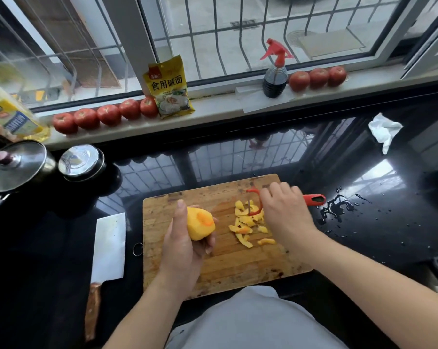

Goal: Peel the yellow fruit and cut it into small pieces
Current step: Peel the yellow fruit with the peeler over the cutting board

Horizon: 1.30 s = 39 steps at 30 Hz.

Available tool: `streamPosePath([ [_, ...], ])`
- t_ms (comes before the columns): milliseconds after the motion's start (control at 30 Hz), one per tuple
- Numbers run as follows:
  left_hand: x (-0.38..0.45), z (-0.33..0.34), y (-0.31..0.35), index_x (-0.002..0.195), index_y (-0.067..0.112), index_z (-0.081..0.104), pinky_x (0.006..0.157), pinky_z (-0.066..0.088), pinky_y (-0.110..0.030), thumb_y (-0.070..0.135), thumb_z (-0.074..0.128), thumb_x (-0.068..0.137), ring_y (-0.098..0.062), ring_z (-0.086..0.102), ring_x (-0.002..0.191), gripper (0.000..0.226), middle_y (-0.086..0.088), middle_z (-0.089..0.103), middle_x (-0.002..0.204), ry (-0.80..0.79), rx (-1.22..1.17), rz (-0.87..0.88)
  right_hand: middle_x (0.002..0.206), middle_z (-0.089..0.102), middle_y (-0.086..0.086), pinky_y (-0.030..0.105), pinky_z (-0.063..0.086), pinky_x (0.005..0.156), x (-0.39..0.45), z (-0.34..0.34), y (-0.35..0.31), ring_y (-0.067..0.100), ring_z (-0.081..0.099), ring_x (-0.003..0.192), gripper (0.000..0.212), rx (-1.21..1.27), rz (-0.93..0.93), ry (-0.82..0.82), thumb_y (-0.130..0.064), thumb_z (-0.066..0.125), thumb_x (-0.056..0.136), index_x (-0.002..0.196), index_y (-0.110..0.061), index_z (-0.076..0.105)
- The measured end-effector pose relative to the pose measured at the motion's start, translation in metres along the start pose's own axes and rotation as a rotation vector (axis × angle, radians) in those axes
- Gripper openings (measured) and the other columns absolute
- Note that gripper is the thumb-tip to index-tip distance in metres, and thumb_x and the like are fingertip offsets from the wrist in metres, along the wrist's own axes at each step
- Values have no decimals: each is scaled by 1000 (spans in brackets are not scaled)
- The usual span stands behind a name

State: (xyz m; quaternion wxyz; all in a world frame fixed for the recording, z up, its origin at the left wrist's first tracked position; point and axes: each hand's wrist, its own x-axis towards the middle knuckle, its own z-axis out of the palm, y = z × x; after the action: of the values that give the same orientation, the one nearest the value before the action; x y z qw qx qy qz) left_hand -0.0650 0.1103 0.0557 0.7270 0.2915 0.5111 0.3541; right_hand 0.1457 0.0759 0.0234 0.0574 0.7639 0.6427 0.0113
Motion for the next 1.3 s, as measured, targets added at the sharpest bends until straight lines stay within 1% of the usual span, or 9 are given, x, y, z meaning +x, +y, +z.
streamPosePath([
  [167,8,-7,0,116,1,60,45,39,-27,68,43,96,-21,53,58,72,-24,72,98,-50,-44,-174,105,58,3,38,43,82,-1,2,0,24,52,96,24,-27,-22,-107,-13,63,89,111,-19,56],
  [300,7,-7,-8,109,7,64,44,35,-25,64,46,99,-19,48,56,61,-21,68,92,-122,-97,-239,86,60,2,38,43,71,-13,-13,-14,24,52,78,3,146,-167,174,-14,59,93,93,-17,60],
  [500,3,4,-17,78,14,69,45,35,-27,68,44,99,-18,46,53,63,-9,57,69,-107,39,-179,76,51,4,38,37,62,-25,-40,-52,23,44,68,17,217,-298,313,-12,39,93,84,-16,53],
  [667,0,11,-18,99,13,67,49,39,-29,61,44,103,-17,49,55,53,-8,59,70,-33,96,-69,75,51,4,38,42,61,-30,-34,-59,22,43,66,24,227,-229,305,-14,32,97,85,-16,53],
  [800,0,11,-24,100,8,62,47,34,-29,54,44,106,-18,47,51,49,-8,56,66,17,154,-5,73,50,4,38,40,59,-30,-27,-59,22,42,64,27,210,-221,326,-11,29,99,84,-16,52],
  [1000,4,7,-34,104,9,58,45,29,-27,50,44,107,-19,45,48,43,-9,56,67,63,158,-11,75,51,4,39,41,61,-26,-14,-58,23,44,66,25,186,-262,260,-8,30,95,84,-17,51],
  [1133,0,-6,-36,110,1,58,42,30,-26,59,44,102,-19,44,47,60,-16,55,70,87,124,39,78,55,5,38,40,63,-26,3,-50,24,47,68,23,129,-259,117,-9,32,91,84,-17,53],
  [1233,1,-13,-22,109,0,56,42,37,-25,67,44,95,-19,48,50,70,-21,59,75,68,127,133,97,58,4,40,43,75,-29,23,-20,26,52,85,12,44,-70,-136,-12,45,93,101,-18,52],
  [1300,1,-12,-16,104,2,57,44,39,-25,65,43,101,-19,49,52,64,-21,61,77,31,102,86,104,57,3,39,42,77,-25,28,-7,25,53,92,19,17,63,-181,-11,55,90,107,-19,50],
])
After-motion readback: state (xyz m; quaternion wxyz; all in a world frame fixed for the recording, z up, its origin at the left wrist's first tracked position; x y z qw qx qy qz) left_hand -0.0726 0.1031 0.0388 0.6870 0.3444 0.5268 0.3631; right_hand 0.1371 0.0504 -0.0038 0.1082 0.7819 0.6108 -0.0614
